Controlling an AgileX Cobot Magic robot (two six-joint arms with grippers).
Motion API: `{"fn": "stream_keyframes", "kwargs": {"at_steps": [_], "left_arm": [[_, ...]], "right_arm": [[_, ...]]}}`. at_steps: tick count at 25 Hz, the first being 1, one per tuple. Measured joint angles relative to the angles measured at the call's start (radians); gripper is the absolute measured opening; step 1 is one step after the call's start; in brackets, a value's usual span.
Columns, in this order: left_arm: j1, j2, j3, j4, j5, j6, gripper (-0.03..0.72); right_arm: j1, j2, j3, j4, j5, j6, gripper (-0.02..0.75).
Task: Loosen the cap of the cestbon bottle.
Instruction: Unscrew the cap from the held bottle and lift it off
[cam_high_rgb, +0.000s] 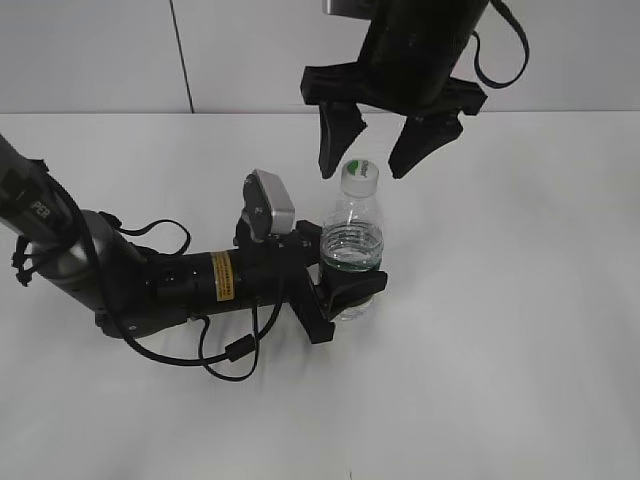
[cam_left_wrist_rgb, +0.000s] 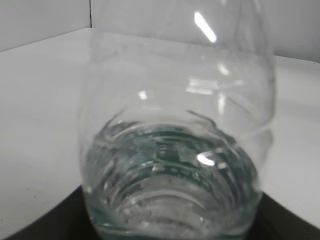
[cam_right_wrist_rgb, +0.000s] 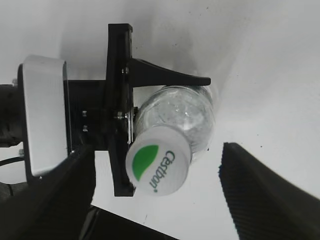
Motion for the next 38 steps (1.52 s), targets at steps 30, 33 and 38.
{"fn": "stream_keyframes", "kwargs": {"at_steps": [30,33,38], "left_arm": [[0.0,0.0,0.0,-0.001,0.0,0.0,0.403],[0.0,0.0,0.0,-0.001,0.0,0.0,0.403],[0.0,0.0,0.0,-0.001,0.0,0.0,0.403]], "right_arm": [[0.0,0.004,0.0,-0.001,0.0,-0.029,0.591],[0.0,0.004,0.0,-0.001,0.0,-0.03,0.591],[0.0,0.008,0.0,-0.001,0.0,-0.034,0.591]]}}
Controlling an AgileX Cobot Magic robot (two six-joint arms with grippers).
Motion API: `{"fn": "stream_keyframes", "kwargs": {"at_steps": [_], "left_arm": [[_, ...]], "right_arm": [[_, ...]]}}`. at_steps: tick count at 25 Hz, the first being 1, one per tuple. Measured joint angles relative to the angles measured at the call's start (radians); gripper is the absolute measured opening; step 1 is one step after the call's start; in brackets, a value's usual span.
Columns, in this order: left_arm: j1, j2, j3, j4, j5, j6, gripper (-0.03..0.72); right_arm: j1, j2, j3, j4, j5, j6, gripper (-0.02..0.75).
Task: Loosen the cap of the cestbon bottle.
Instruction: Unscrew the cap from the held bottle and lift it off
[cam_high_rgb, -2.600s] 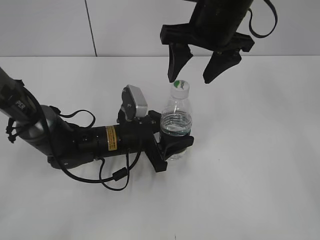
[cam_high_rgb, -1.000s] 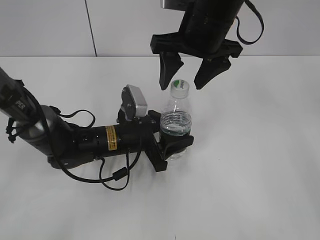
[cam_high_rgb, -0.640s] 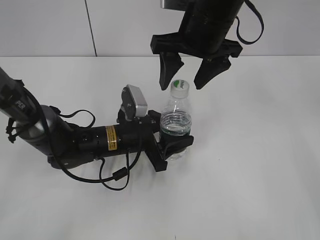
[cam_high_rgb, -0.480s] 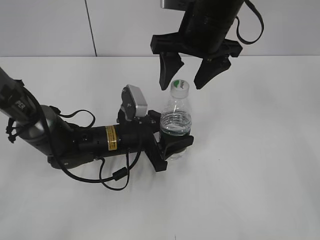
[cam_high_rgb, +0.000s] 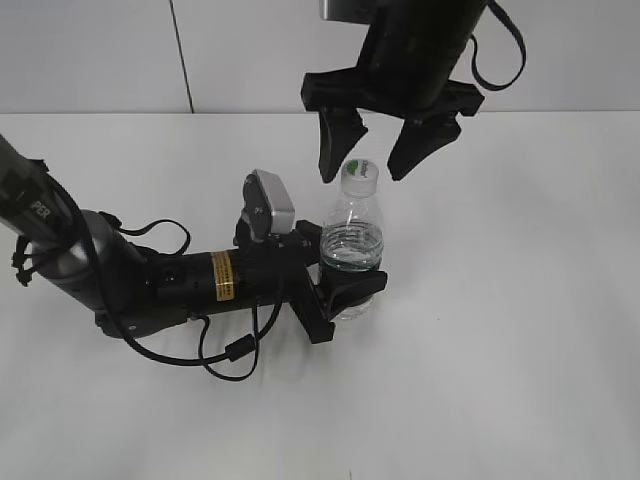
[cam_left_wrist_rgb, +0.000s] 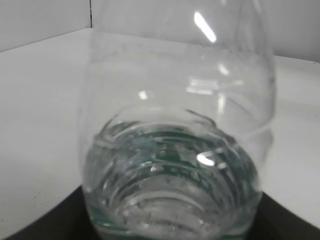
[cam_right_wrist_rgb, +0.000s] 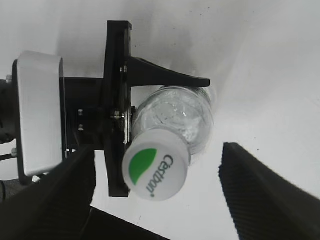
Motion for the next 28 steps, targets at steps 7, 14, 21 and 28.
{"fn": "stream_keyframes", "kwargs": {"at_steps": [7,14,21,28], "left_arm": [[0.0,0.0,0.0,0.0,0.001,0.0,0.403],[0.0,0.0,0.0,-0.001,0.001,0.0,0.403],[0.0,0.0,0.0,-0.003,0.001,0.0,0.403],[0.0,0.0,0.0,-0.003,0.001,0.0,0.403]], "right_arm": [[0.0,0.015,0.0,0.0,0.0,-0.005,0.591],[0.0,0.015,0.0,0.0,0.0,-0.006,0.477],[0.0,0.015,-0.002,0.001,0.001,-0.022,0.305],[0.0,0.015,-0.002,0.002,0.001,-0.067,0.305]]}}
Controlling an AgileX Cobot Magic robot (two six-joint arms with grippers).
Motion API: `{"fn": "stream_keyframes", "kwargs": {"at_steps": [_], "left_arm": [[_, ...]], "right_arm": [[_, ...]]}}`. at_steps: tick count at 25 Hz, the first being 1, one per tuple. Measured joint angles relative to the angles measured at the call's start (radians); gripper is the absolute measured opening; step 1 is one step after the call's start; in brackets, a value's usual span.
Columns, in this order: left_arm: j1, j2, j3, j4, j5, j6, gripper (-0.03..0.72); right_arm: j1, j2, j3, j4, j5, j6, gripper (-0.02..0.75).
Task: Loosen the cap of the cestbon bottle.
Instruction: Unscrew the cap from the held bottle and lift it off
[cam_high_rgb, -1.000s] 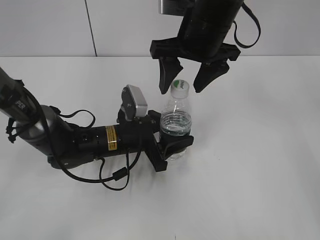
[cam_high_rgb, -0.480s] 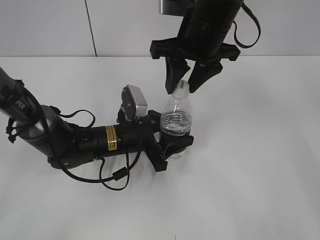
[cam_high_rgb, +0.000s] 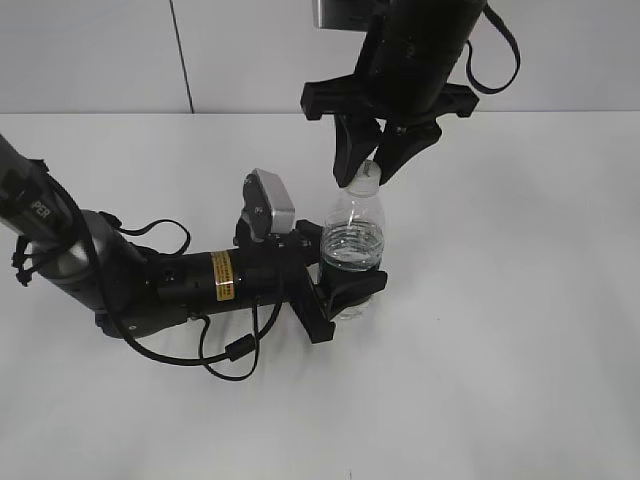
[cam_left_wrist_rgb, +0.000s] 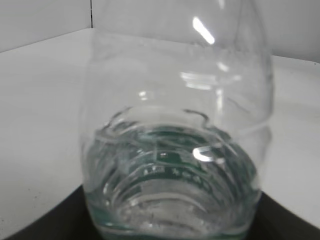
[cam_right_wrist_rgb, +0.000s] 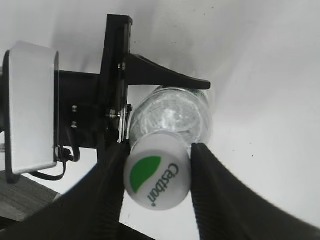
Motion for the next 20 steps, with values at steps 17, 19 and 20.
{"fn": "stream_keyframes", "kwargs": {"at_steps": [17,19,20], "left_arm": [[0.0,0.0,0.0,0.004,0.0,0.008,0.403],[0.0,0.0,0.0,0.005,0.0,0.008,0.403],[0.0,0.0,0.0,0.005,0.0,0.008,0.403]], "right_arm": [[0.0,0.0,0.0,0.022,-0.003,-0.398,0.305],[0.0,0.0,0.0,0.026,-0.003,-0.479,0.305],[0.0,0.0,0.0,0.028,-0.004,-0.525,0.305]]}}
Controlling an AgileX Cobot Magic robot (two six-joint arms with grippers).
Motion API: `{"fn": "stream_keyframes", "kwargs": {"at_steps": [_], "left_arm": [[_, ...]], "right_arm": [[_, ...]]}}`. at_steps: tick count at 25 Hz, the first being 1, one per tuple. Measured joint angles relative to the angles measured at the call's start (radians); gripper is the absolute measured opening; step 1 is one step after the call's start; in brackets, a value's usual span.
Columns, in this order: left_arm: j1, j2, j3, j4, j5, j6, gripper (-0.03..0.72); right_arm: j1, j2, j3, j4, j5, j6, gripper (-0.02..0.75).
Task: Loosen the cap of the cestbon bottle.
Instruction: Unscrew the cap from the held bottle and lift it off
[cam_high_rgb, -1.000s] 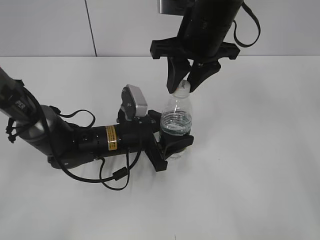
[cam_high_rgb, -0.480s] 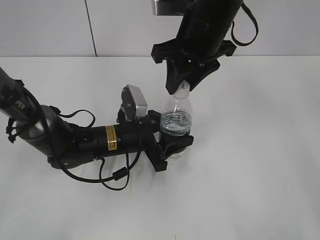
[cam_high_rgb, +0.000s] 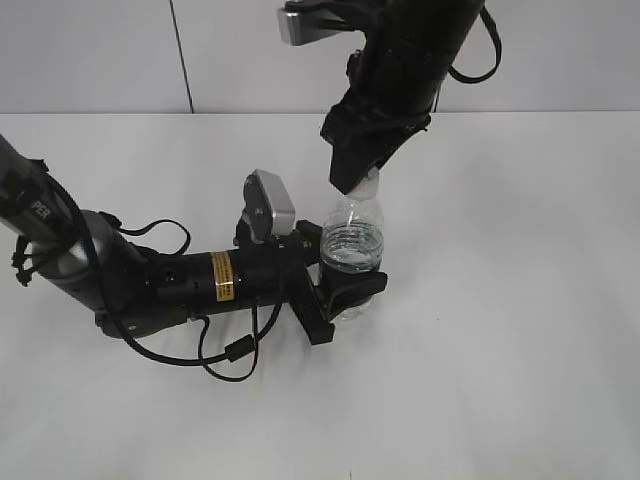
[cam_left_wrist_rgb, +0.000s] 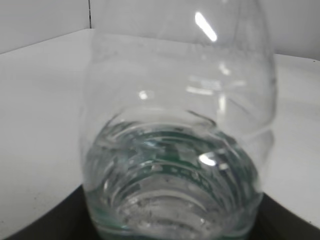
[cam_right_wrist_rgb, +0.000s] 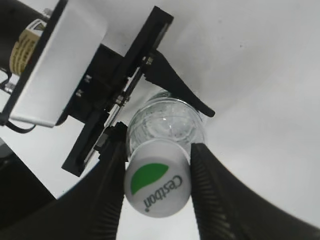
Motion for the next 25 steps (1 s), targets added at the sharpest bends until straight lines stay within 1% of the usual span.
{"fn": "stream_keyframes", "kwargs": {"at_steps": [7,17,21,25], "left_arm": [[0.0,0.0,0.0,0.001,0.0,0.003,0.403],[0.0,0.0,0.0,0.001,0.002,0.003,0.403],[0.0,0.0,0.0,0.001,0.002,0.003,0.403],[0.0,0.0,0.0,0.001,0.002,0.006,0.403]], "right_arm": [[0.0,0.0,0.0,0.013,0.0,-0.311,0.305],[0.0,0.0,0.0,0.019,0.0,-0.671,0.303],[0.0,0.0,0.0,0.02,0.001,-0.802,0.303],[0.0,0.0,0.0,0.019,0.003,-0.887,0.303]]}}
